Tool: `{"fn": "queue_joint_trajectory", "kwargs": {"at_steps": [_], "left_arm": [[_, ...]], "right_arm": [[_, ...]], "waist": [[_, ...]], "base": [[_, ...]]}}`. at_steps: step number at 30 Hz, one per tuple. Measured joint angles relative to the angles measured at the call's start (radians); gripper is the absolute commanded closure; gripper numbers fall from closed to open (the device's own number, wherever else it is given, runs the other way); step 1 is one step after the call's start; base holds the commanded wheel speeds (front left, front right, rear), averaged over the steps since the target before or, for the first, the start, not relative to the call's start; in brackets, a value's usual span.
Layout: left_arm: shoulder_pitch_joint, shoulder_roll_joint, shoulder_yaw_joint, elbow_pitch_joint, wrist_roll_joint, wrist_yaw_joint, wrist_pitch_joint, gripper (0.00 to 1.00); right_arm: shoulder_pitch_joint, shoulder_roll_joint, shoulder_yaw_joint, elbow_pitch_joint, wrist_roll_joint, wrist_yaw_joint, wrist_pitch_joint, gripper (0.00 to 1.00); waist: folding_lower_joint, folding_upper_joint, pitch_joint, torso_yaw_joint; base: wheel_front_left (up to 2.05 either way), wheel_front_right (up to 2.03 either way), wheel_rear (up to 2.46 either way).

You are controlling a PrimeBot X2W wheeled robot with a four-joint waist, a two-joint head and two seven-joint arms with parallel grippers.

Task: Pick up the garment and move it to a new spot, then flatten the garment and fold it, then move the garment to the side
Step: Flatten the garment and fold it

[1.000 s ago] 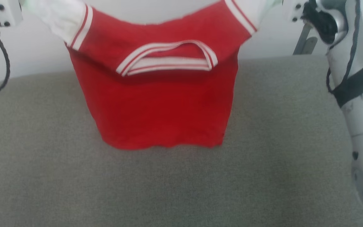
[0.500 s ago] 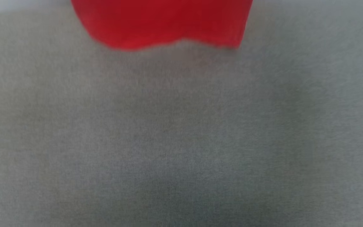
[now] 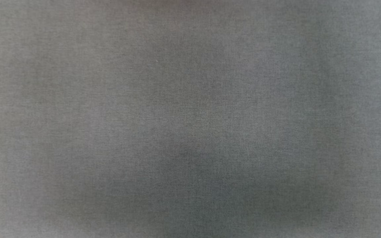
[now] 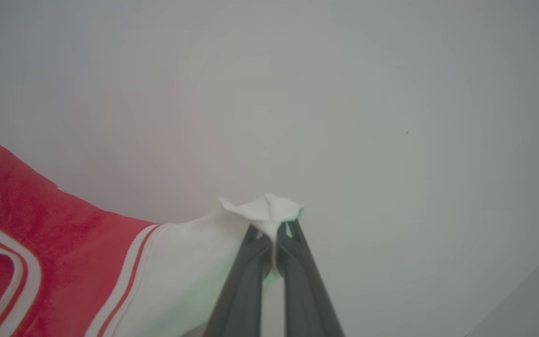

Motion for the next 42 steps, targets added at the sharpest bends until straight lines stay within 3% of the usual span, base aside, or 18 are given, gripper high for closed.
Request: {"fn": "queue_joint_trajectory", "kwargs": {"at_steps": [5, 10, 21, 25, 28, 33, 38, 42], "left_arm": [[0.114, -0.022, -0.069, 0.039, -0.076, -0.001, 0.094, 1.0], [0.263, 0.002, -0.129, 0.012, -0.176, -0.002, 0.226, 1.0], [0.628, 0.105, -0.201, -0.157, -0.346, 0.0, 0.49, 1.0], [0.751, 0.155, -0.213, -0.286, -0.364, 0.045, 0.548, 1.0], [0.859, 0.202, -0.217, -0.406, -0.383, 0.1, 0.592, 1.0], [1.034, 0.31, -0.202, -0.647, -0.425, 0.206, 0.646, 1.0], [1.176, 0.414, -0.165, -0.855, -0.479, 0.32, 0.678, 1.0], [1.274, 0.48, -0.148, -0.988, -0.511, 0.395, 0.702, 1.0]], "right_arm": [[0.075, 0.021, -0.023, 0.142, 0.051, 0.0, 0.024, 1.0], [0.146, 0.04, 0.003, 0.24, 0.162, 0.0, 0.068, 1.0], [0.418, 0.047, 0.36, 0.258, 0.505, 0.0, 0.333, 1.0], [0.534, 0.032, 0.514, 0.169, 0.661, 0.0, 0.453, 1.0], [0.646, -0.048, 0.645, 0.01, 0.811, 0.0, 0.571, 1.0], [0.823, -0.287, 0.807, -0.351, 1.067, 0.0, 0.775, 1.0], [0.953, -0.483, 0.847, -0.637, 1.218, 0.0, 0.931, 1.0], [1.044, -0.579, 0.828, -0.791, 1.299, 0.0, 1.028, 1.0]], "waist": [[0.0, 0.0, -0.039, 0.006], [0.0, 0.0, -0.102, 0.011], [0.0, 0.0, -0.273, 0.017], [0.0, 0.0, -0.316, 0.017], [0.0, 0.0, -0.338, 0.016], [0.0, 0.0, -0.356, 0.007], [0.0, 0.0, -0.356, 0.003], [0.0, 0.0001, -0.356, 0.0]], "base": [[0.0, 0.0, 0.0], [0.0, 0.0, 0.0], [0.0, 0.0, 0.0], [0.0, 0.0, 0.0], [0.0, 0.0, 0.0], [0.0, 0.0, 0.0], [0.0, 0.0, 0.0], [0.0, 0.0, 0.0]]}}
